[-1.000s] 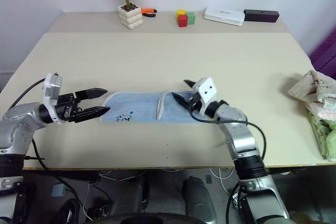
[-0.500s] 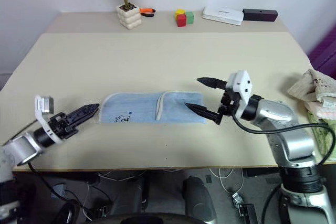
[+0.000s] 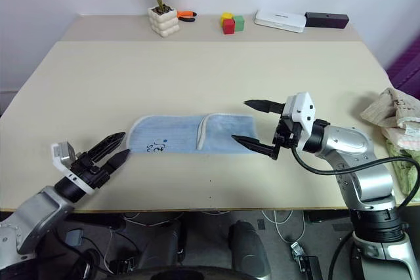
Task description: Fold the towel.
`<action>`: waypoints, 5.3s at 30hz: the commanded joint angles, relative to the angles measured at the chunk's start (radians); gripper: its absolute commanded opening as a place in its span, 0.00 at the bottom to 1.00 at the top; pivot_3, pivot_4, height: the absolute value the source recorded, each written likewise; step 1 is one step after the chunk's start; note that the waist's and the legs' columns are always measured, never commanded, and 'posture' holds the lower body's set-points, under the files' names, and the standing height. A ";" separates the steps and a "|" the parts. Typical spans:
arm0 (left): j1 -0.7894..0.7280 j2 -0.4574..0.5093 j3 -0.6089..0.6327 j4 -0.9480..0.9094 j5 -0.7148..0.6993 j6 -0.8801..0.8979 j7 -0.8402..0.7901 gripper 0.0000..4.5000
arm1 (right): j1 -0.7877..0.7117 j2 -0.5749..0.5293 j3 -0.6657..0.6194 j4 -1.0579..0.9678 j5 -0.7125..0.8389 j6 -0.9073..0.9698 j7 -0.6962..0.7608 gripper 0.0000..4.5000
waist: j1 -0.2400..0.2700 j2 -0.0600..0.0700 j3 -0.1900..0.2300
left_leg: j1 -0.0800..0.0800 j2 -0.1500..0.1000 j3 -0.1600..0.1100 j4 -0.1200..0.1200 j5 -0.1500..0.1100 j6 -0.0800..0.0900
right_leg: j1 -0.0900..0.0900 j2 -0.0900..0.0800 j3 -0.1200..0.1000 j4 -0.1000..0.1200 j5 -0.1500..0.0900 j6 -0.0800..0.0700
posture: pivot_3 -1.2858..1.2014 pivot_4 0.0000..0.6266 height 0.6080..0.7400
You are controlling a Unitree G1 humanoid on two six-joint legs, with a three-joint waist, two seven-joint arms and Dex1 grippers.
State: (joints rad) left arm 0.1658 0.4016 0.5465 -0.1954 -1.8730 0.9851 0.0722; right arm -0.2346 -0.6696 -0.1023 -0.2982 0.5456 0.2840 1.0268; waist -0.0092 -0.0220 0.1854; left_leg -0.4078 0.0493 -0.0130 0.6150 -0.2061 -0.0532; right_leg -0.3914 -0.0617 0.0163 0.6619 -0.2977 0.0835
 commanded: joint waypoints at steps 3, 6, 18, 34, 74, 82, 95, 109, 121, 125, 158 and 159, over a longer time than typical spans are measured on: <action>0.042 0.027 -0.054 0.011 -0.086 -0.048 0.065 1.00 | 0.014 0.018 -0.005 -0.018 -0.012 -0.032 -0.020 0.98 | 0.002 0.000 0.000 | 0.000 0.000 0.000 0.000 0.000 0.000 | 0.000 0.000 0.000 -0.001 0.000 0.000 | 0.52 0.24 1.00; 0.032 0.032 -0.071 0.054 -0.092 -0.077 0.086 1.00 | 0.016 0.024 -0.003 -0.027 -0.013 -0.028 -0.027 0.98 | 0.001 0.001 -0.001 | 0.000 0.000 0.001 0.000 0.000 0.000 | 0.000 -0.001 0.000 -0.001 0.000 0.000 | 0.52 0.24 1.00; -0.087 0.009 -0.179 0.130 -0.065 -0.103 0.098 1.00 | 0.010 0.020 -0.004 -0.035 -0.015 -0.021 -0.050 0.98 | 0.024 0.004 -0.003 | 0.000 -0.001 0.003 0.000 0.000 0.000 | 0.002 -0.002 0.001 -0.007 0.002 -0.003 | 0.52 0.24 1.00; -0.180 -0.009 -0.172 0.215 -0.096 -0.099 0.127 0.01 | 0.011 0.020 -0.002 -0.038 -0.036 -0.028 -0.076 1.00 | 0.024 0.009 -0.005 | -0.001 -0.002 0.004 0.000 0.000 0.000 | 0.003 -0.002 0.002 -0.012 0.003 -0.004 | 0.52 0.24 1.00; -0.942 -0.216 -0.748 0.538 1.061 -0.090 -1.032 0.01 | 0.285 -0.108 -0.275 -0.062 -0.045 -0.059 -0.079 1.00 | 0.017 0.003 -0.002 | -0.015 -0.001 0.004 0.001 0.000 0.000 | -0.008 0.003 0.004 -0.017 0.010 0.011 | 0.52 0.24 1.00; -0.974 -0.284 -0.838 0.641 1.292 -0.270 -1.091 0.01 | 0.295 -0.103 -0.276 -0.072 -0.047 -0.059 -0.102 1.00 | 0.019 0.003 -0.002 | -0.016 -0.001 0.004 0.001 0.000 0.000 | -0.008 0.004 0.004 -0.017 0.010 0.011 | 0.52 0.24 1.00; -0.975 -0.354 -0.789 0.684 1.357 -0.298 -1.142 0.52 | 0.267 -0.102 -0.247 -0.058 -0.059 -0.066 -0.113 1.00 | 0.019 0.003 -0.002 | -0.016 -0.001 0.003 0.002 0.000 0.000 | -0.008 0.004 0.004 -0.016 0.010 0.012 | 0.52 0.24 1.00; -0.930 -0.206 -0.559 0.328 1.088 0.041 -1.131 0.93 | 0.126 -0.003 -0.172 -0.058 -0.004 -0.015 -0.186 1.00 | 0.010 0.004 -0.002 | -0.014 -0.001 0.002 0.002 0.000 0.000 | -0.008 0.004 0.004 -0.013 0.012 0.016 | 0.52 0.24 1.00; -0.887 -0.208 -0.453 0.433 1.183 -0.166 -0.945 0.00 | -0.027 0.236 0.016 -0.022 -0.105 -0.027 -0.386 0.03 | 0.000 0.004 -0.002 | -0.014 -0.001 0.002 0.002 0.000 0.000 | -0.007 0.005 0.004 -0.012 0.012 0.017 | 0.52 0.24 1.00; -0.869 -0.271 -0.484 0.512 1.278 -0.293 -0.874 0.00 | -0.061 0.335 0.091 0.073 -0.236 -0.065 -0.511 0.01 | 0.002 0.004 -0.002 | -0.015 -0.001 0.002 0.004 0.000 0.000 | -0.007 0.004 0.004 -0.012 0.013 0.018 | 0.52 0.24 1.00; -0.770 -0.256 -0.525 0.606 1.458 -0.501 -0.819 0.00 | 0.086 0.373 0.022 0.279 -0.401 -0.207 -0.719 0.01 | 0.000 0.004 -0.003 | -0.011 -0.001 0.002 0.004 0.000 0.000 | -0.004 0.004 0.004 -0.012 0.013 0.018 | 0.52 0.24 1.00; -0.767 -0.245 -0.524 0.598 1.457 -0.498 -0.827 0.00 | 0.080 0.362 0.010 0.265 -0.390 -0.191 -0.715 0.01 | -0.001 0.004 -0.003 | -0.012 -0.001 0.002 0.004 0.000 0.000 | -0.004 0.004 0.004 -0.012 0.013 0.018 | 0.52 0.24 1.00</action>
State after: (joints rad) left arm -0.6009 0.1419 0.0128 0.4409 -0.4058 0.4804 -0.7412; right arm -0.1377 -0.2912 -0.0539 0.0090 0.1314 0.0746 0.3058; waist -0.0102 -0.0178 0.1824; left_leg -0.4193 0.0484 -0.0113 0.6192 -0.2060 -0.0534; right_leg -0.3951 -0.0574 0.0202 0.6501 -0.2845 0.1018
